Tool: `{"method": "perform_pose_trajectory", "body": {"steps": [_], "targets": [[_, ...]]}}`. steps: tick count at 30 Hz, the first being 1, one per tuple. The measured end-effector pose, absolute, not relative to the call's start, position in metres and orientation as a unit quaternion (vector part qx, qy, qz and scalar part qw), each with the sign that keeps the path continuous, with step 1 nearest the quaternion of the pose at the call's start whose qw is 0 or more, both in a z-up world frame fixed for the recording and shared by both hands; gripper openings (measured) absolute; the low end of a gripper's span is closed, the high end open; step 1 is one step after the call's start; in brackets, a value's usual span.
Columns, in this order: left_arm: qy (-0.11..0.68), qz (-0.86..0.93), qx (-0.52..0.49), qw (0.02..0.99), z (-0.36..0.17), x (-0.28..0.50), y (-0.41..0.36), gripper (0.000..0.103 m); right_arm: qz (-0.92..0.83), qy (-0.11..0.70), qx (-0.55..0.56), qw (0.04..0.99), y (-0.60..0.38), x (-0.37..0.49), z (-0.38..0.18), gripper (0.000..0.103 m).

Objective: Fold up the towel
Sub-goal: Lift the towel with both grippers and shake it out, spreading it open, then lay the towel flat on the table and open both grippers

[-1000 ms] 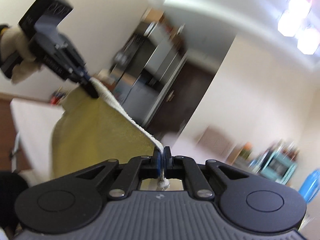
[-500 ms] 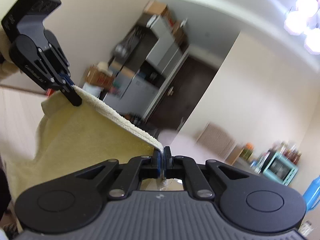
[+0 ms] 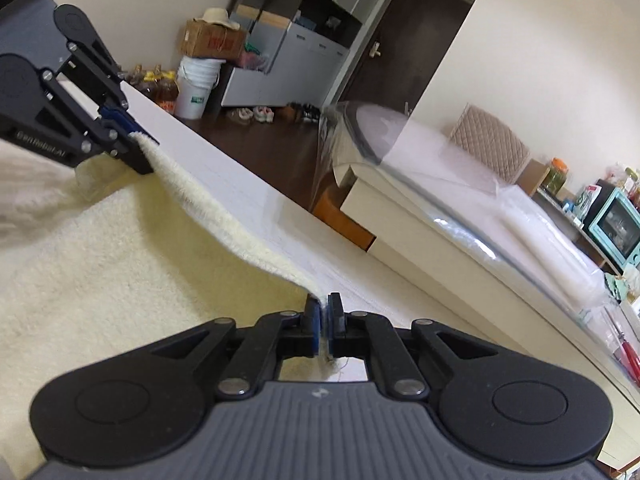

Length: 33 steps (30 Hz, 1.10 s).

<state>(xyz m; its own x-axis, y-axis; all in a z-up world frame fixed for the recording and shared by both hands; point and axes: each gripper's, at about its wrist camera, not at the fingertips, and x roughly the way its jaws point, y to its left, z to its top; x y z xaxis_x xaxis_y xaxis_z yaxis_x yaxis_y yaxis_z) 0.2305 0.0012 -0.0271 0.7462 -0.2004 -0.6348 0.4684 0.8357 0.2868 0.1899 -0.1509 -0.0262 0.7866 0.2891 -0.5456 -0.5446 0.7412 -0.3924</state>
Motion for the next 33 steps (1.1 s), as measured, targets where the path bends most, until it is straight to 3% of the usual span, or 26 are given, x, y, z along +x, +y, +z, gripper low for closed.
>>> {"method": "perform_pose_trajectory", "body": {"steps": [1,2,3,7,9,12,20,22,23,26,33], "targets": [[0.307,-0.180,0.218,0.909,-0.030,0.234,0.001,0.030,0.223,0.232,-0.280,0.904,-0.152,0.192,-0.030,0.013],[0.303,-0.160,0.212,0.915,-0.033,0.237,0.005,0.048,0.215,0.233,-0.284,0.905,-0.152,0.195,-0.034,0.019],[0.299,-0.146,0.206,0.920,-0.033,0.237,0.009,0.058,0.207,0.233,-0.287,0.906,-0.153,0.197,-0.037,0.020],[0.294,-0.121,0.188,0.929,-0.030,0.237,0.024,0.066,0.191,0.229,-0.263,0.917,-0.158,0.200,-0.028,0.027],[0.299,-0.116,0.187,0.929,-0.030,0.235,0.028,0.069,0.201,0.243,-0.248,0.916,-0.165,0.201,-0.024,0.043],[0.323,-0.130,0.183,0.919,-0.033,0.228,0.037,0.074,0.215,0.247,-0.240,0.914,-0.164,0.205,-0.022,0.043],[0.312,-0.131,0.212,0.917,-0.034,0.215,0.035,0.073,0.273,0.241,-0.206,0.908,-0.165,0.172,-0.019,0.039],[0.306,-0.140,0.194,0.922,-0.026,0.211,0.036,0.065,0.282,0.250,-0.203,0.904,-0.164,0.167,-0.021,0.039],[0.310,-0.151,0.172,0.923,-0.021,0.209,0.038,0.057,0.284,0.254,-0.203,0.902,-0.164,0.165,-0.023,0.039],[0.334,-0.178,0.138,0.915,-0.020,0.209,0.039,0.054,0.288,0.265,-0.187,0.901,-0.168,0.165,-0.025,0.039],[0.357,-0.169,0.116,0.911,-0.039,0.237,0.041,0.054,0.297,0.299,-0.148,0.895,-0.176,0.171,-0.033,0.041]]}}
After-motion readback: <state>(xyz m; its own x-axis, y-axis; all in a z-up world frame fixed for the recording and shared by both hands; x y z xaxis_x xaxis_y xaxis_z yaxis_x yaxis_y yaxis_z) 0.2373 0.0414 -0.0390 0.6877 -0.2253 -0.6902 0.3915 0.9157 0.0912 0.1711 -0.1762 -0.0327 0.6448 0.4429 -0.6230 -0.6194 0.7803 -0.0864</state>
